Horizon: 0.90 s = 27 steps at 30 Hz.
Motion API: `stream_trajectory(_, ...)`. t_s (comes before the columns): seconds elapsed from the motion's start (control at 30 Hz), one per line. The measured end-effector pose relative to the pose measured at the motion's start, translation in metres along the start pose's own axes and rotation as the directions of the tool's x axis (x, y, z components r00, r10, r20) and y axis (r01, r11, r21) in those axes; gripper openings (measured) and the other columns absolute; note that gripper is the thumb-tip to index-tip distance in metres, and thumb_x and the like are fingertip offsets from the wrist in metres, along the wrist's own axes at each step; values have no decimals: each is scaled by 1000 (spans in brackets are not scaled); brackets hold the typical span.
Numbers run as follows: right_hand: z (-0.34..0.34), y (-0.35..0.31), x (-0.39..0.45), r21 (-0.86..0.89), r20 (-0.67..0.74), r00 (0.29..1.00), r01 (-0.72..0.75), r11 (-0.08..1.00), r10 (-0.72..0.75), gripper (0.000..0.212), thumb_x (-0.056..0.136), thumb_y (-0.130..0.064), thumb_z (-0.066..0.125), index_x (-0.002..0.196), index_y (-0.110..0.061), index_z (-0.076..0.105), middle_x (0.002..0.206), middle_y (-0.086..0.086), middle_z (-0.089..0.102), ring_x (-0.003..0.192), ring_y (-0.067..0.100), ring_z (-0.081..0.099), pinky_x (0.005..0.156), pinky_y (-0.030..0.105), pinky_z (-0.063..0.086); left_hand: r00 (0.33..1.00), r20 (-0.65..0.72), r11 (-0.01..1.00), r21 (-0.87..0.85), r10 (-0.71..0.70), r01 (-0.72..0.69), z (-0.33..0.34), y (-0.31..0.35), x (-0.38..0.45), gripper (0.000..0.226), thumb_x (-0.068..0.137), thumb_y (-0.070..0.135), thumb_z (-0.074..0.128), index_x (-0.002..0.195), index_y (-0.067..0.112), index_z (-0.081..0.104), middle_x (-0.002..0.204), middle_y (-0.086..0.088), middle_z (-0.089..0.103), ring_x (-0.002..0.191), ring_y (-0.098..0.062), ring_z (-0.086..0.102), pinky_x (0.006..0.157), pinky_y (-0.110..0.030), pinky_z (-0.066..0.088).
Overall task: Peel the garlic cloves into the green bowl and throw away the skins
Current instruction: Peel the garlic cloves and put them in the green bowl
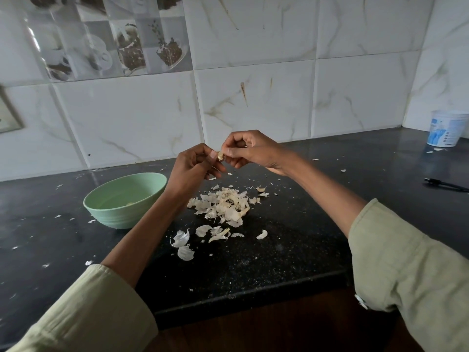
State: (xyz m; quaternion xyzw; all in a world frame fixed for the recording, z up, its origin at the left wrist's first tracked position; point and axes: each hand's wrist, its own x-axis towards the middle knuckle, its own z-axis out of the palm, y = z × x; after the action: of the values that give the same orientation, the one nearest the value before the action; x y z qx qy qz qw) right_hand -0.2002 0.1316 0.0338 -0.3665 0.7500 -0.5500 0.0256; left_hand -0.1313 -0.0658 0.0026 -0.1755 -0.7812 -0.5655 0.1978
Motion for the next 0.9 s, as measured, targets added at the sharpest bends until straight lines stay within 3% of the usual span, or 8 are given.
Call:
stream_trajectory(0.13,3,-1,-1,-2,29,1000,1,1000,-1,18,101,-10,66,111,5,64,91,13,71,83,23,67,78,32,59,999,-28,999,31,-15,16,1,-1,0,24,109,19,55,102,-1,66,84,-9,77,73,-18,69,64,-18,48)
stream_trajectory(0.23,5,-3,-1,-63,-28,999,35,997,-37,15,100,-9,67,108,4,66,89,15,72,79,22,69,75,31,59,995,-51,996,-27,-84,83,4,0,1,31,110,23,52,109,-4,66,86,-9,77,73,-18,69,66,-22,48)
stream_trajectory(0.33,7,-2,-2,-249,-135,981,101,963,-138,7,98,-7,67,101,-1,67,86,15,73,73,25,72,71,35,62,983,-36,973,-156,-180,172,8,1,2,40,110,33,52,117,-4,65,94,-10,78,77,-20,70,72,-29,50)
stream_trajectory(0.4,9,0,-3,-406,-132,971,132,904,-201,4,99,-8,66,97,-5,64,80,8,72,71,24,71,69,34,58,986,-32,973,-170,-167,159,8,-1,1,35,106,31,60,120,-1,65,97,-11,78,80,-18,71,76,-31,53)
stream_trajectory(0.53,20,2,-5,-521,-73,980,121,845,-185,10,103,-14,56,94,-10,59,72,4,69,60,9,58,64,29,45,988,-81,974,-195,-134,116,2,-5,1,27,101,15,68,119,-5,68,91,-10,77,78,-13,71,71,-21,56)
stream_trajectory(0.6,25,1,-5,-477,-95,982,99,873,-164,13,104,-14,53,93,-10,59,72,6,68,60,8,55,64,29,44,989,-78,973,-203,-127,109,1,-5,2,26,100,15,69,118,-5,69,92,-11,78,79,-13,71,71,-20,56)
stream_trajectory(0.77,24,-3,-4,-180,-72,994,73,981,-87,19,105,-15,49,93,-2,57,71,4,57,66,11,51,61,25,42,994,-77,968,-244,-77,56,-2,-2,1,23,97,7,70,117,-4,68,96,-15,77,84,-15,72,75,-20,57)
stream_trajectory(0.9,26,-3,-3,-151,-75,993,74,986,-86,20,106,-15,49,90,-12,59,68,1,57,65,14,51,60,26,42,996,-63,967,-252,-65,47,-5,-2,1,25,96,8,72,117,-4,69,97,-15,78,85,-16,72,76,-21,57)
